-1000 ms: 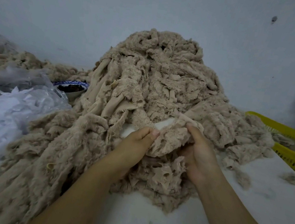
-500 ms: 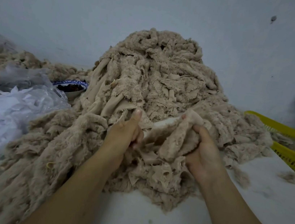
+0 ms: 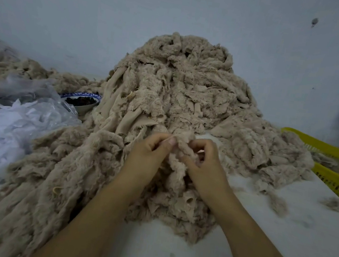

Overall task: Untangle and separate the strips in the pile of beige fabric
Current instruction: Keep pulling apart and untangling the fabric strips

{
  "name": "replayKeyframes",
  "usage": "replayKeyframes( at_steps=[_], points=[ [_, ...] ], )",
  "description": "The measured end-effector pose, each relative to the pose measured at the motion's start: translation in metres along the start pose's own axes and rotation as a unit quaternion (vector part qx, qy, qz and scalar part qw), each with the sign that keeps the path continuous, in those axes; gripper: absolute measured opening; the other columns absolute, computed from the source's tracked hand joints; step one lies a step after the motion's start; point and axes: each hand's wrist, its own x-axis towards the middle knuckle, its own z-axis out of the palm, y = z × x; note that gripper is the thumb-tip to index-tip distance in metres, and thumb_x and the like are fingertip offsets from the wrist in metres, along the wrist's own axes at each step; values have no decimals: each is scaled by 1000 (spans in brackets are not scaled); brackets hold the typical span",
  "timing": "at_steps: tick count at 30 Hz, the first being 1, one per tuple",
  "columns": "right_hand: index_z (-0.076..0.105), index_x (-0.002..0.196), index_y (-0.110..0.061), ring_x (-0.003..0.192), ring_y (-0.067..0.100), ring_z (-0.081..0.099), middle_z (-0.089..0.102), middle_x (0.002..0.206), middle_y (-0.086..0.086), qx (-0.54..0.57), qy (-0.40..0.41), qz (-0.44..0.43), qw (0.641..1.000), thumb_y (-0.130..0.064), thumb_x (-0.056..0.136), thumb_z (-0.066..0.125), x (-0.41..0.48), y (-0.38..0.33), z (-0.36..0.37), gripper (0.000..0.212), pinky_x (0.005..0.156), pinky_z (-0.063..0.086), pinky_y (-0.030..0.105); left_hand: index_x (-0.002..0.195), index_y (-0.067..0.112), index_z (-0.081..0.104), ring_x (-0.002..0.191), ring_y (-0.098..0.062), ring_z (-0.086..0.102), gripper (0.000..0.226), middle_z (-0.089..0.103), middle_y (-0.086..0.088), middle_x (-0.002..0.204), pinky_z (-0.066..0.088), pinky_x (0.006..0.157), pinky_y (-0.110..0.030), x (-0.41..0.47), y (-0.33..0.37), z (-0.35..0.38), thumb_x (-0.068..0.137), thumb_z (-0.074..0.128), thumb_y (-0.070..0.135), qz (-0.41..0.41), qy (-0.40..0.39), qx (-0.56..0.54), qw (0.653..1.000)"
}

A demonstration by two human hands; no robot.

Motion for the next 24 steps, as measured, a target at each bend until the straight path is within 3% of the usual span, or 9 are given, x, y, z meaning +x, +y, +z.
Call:
replayKeyframes(
  at_steps=[2, 4, 7, 10, 15, 18, 20, 22, 24],
  points=[
    [48, 114, -48, 87, -13, 55, 45, 126, -23, 53, -9, 9, 999, -43, 90, 68, 0, 1, -5, 32, 66, 47, 6, 86, 26, 76, 89, -19, 72, 20, 75, -5, 95, 59, 76, -29, 2, 6, -2, 96, 59, 25, -58, -11, -148, 987],
    [51, 123, -50, 94, -8, 61, 53, 124, -31, 76, -61, 38, 994, -41, 91, 67, -1, 4, -7, 37, 67, 52, 11, 84, 21, 77, 85, -19, 73, 18, 75, -9, 93, 61, 73, -31, 3, 9, -4, 89, 60, 23, -98, -16, -280, 955],
    [69, 93, -45, 72, -1, 62, 69, 84, -20, 60, -85, 49, 993, -33, 95, 64, -3, 6, -3, 13, 62, 48, 11, 113, 13, 69, 104, -24, 70, 33, 73, -12, 112, 58, 89, -38, 6, 11, -7, 84, 62, 28, -130, 1, -363, 923],
    [67, 78, -30, 69, 12, 57, 65, 76, -3, 126, -30, 75, 989, -41, 96, 59, -2, 1, -7, 23, 65, 45, 27, 118, 14, 66, 102, -21, 71, 29, 73, -8, 114, 60, 85, -39, 10, 9, -12, 94, 57, 28, -140, 54, -397, 905],
    [75, 84, -23, 84, 16, 68, 72, 89, 0, 328, -11, 141, 934, -43, 88, 66, 3, -3, -15, 22, 80, 53, 22, 111, 17, 67, 68, -7, 72, 18, 76, 4, 81, 56, 54, -22, 14, 2, -15, 100, 56, 26, -157, 145, -344, 914],
    [74, 108, -19, 103, 21, 72, 75, 111, 5, 389, -14, 163, 907, -42, 92, 62, 4, -5, -15, 31, 81, 60, 33, 105, 17, 70, 71, -8, 72, 17, 76, 4, 82, 55, 57, -22, 12, 3, -12, 99, 57, 26, -125, 113, -303, 938],
    [77, 102, -21, 99, 22, 73, 75, 109, 7, 384, -9, 176, 906, -45, 97, 55, 3, -6, -14, 33, 71, 61, 31, 96, 21, 74, 69, -7, 69, 18, 75, 4, 83, 54, 56, -20, 8, 5, -8, 100, 56, 23, -94, 89, -260, 957],
    [76, 106, -20, 100, 22, 73, 75, 110, 8, 374, -30, 172, 911, -53, 96, 50, 1, -8, -11, 43, 72, 60, 30, 92, 30, 77, 69, -2, 65, 22, 72, 7, 87, 51, 56, -16, 5, 3, -2, 99, 57, 22, -44, 68, -145, 986],
    [71, 113, -20, 97, 14, 73, 76, 107, 2, 331, -58, 154, 929, -59, 84, 56, -1, -12, -9, 50, 71, 58, 24, 92, 41, 76, 85, 3, 65, 24, 68, 13, 100, 50, 68, -11, 0, 1, 4, 97, 60, 25, 15, 14, -15, 1000]
  ],
)
